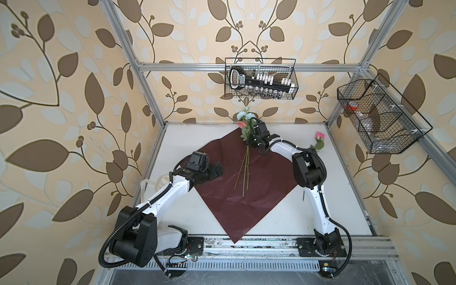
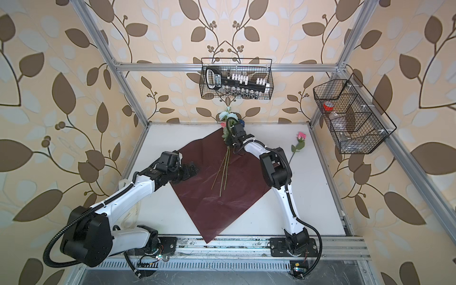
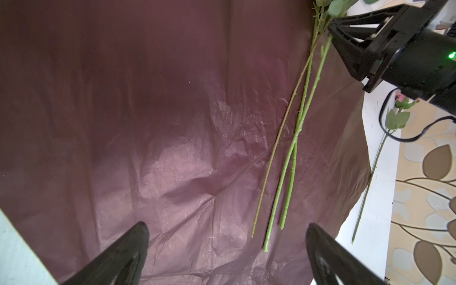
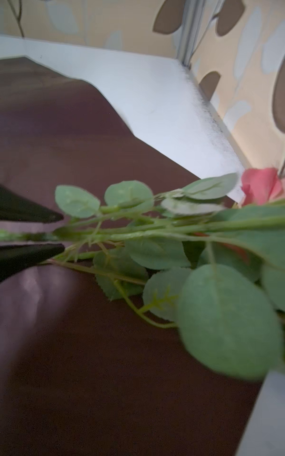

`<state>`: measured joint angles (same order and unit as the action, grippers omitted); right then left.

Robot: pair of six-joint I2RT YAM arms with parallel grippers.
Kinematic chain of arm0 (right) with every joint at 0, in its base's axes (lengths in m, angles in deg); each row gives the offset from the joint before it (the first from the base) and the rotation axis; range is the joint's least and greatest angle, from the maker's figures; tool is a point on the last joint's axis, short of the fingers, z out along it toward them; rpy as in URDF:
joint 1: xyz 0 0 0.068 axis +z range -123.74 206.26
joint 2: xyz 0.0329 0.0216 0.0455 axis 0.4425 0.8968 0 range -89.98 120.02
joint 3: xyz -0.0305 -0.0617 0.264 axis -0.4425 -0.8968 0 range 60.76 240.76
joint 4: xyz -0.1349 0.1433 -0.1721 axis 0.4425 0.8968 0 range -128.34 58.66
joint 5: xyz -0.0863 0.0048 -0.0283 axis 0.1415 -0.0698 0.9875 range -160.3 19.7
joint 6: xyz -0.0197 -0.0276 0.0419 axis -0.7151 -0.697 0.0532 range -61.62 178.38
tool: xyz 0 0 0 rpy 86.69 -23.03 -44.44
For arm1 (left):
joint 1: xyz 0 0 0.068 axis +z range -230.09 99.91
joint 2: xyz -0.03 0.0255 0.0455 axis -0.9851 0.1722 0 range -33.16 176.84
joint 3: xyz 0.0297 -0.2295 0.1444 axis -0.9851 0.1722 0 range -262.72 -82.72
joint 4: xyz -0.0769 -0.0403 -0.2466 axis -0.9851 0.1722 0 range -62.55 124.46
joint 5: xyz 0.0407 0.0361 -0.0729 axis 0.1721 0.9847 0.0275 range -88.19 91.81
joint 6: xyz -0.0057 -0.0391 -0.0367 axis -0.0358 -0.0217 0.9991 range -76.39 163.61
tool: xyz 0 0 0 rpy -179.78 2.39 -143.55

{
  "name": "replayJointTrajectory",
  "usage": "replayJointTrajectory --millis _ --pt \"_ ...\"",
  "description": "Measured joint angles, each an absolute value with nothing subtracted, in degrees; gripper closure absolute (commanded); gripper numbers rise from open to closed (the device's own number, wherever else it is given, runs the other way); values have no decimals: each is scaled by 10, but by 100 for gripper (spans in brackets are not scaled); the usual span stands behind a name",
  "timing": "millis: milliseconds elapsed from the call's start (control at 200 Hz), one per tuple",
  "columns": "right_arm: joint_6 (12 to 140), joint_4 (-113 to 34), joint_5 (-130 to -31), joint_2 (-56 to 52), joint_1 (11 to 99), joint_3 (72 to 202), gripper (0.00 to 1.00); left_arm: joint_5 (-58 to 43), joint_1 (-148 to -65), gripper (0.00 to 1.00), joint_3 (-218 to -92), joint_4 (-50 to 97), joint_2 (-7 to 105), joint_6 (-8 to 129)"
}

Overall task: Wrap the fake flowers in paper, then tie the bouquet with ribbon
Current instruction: 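Carry the light blue and pink roses onto the sheet with right gripper, then move the right gripper to the loose pink rose and grasp its stem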

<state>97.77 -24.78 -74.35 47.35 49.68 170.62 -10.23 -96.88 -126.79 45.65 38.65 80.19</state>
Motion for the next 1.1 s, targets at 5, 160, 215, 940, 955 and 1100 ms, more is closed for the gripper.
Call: replayJointTrajectory --millis 5,160,215,940,955,1100 --pt "980 -248 -743 474 497 1707 64 -102 -969 1 -1268 457 386 802" --pt "962 -242 -741 472 495 1715 56 -102 -969 1 -1268 457 386 802" --pt "958 -234 -740 467 494 1715 55 -102 -969 1 -1268 457 386 802" --pt "892 -203 -637 -33 256 1213 54 -105 -969 1 -1258 470 358 802" --pt "890 -201 -636 -35 246 1205 54 -105 -969 1 -1257 470 358 802" --pt "865 -188 -639 -37 164 1158 52 -112 -969 1 -1255 471 358 802"
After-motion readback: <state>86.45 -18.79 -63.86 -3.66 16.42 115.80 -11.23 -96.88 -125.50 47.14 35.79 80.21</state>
